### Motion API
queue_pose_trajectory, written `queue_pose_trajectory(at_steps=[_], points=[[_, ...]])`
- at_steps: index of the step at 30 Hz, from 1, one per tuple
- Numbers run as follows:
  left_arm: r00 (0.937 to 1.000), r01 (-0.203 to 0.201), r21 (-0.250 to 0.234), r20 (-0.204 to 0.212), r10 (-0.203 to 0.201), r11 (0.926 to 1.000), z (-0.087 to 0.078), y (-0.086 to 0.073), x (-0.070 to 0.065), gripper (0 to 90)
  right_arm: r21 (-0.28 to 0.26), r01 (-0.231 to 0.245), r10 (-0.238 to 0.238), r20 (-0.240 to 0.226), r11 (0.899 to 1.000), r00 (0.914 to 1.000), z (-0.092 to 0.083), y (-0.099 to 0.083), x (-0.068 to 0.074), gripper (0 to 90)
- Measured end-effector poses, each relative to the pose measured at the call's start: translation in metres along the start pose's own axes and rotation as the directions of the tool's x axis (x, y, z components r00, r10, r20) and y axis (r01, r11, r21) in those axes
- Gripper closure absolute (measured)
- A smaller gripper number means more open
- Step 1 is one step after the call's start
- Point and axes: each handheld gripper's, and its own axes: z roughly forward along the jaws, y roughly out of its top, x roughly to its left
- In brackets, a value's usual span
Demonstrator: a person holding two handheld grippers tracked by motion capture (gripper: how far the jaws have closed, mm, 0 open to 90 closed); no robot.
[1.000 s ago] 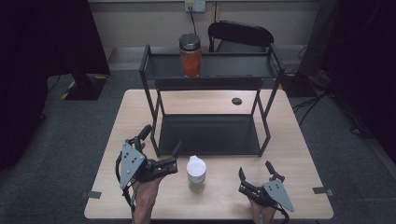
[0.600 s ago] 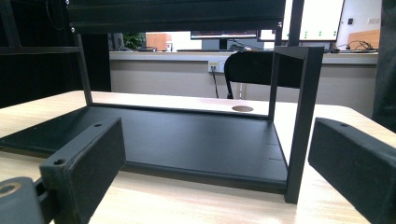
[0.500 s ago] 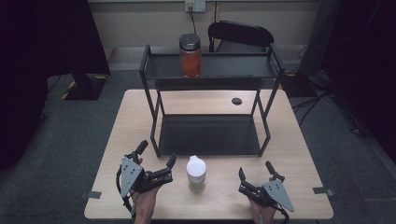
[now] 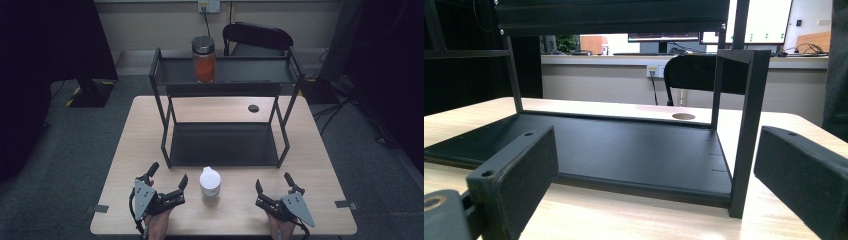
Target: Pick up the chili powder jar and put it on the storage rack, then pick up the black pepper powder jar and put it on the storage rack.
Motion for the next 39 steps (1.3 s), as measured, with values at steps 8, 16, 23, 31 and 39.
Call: queue_pose_trajectory(at_steps=[8, 16, 23, 31, 39], points=[[0.9992, -0.005, 0.010, -0.040, 0.006, 0.9999, 0.000, -0.020, -0.005, 0.3, 0.000, 0.000, 0.000, 0.001, 1.000, 1.0000, 0.000, 0.000, 0.000, 2.7], [0.9966, -0.041, 0.033, -0.070, 0.043, 0.9986, 0.001, -0.032, -0.009, 0.3, 0.000, 0.000, 0.000, 0.002, 1.000, 1.0000, 0.000, 0.000, 0.000, 2.7], [0.9955, -0.048, 0.045, -0.080, 0.051, 0.9978, 0.003, -0.040, -0.010, 0.3, 0.000, 0.000, 0.000, 0.003, 1.000, 1.0000, 0.000, 0.000, 0.001, 2.7], [0.9928, -0.060, 0.060, -0.100, 0.066, 0.9964, 0.005, -0.038, -0.014, 0.4, 0.000, 0.000, 0.000, 0.004, 1.000, 1.0000, 0.000, 0.000, 0.001, 2.7], [0.9927, -0.061, 0.060, -0.100, 0.067, 0.9963, 0.005, -0.038, -0.014, 0.2, 0.000, -0.001, 0.001, -0.004, 1.000, 1.0000, 0.000, 0.000, -0.001, 2.6]])
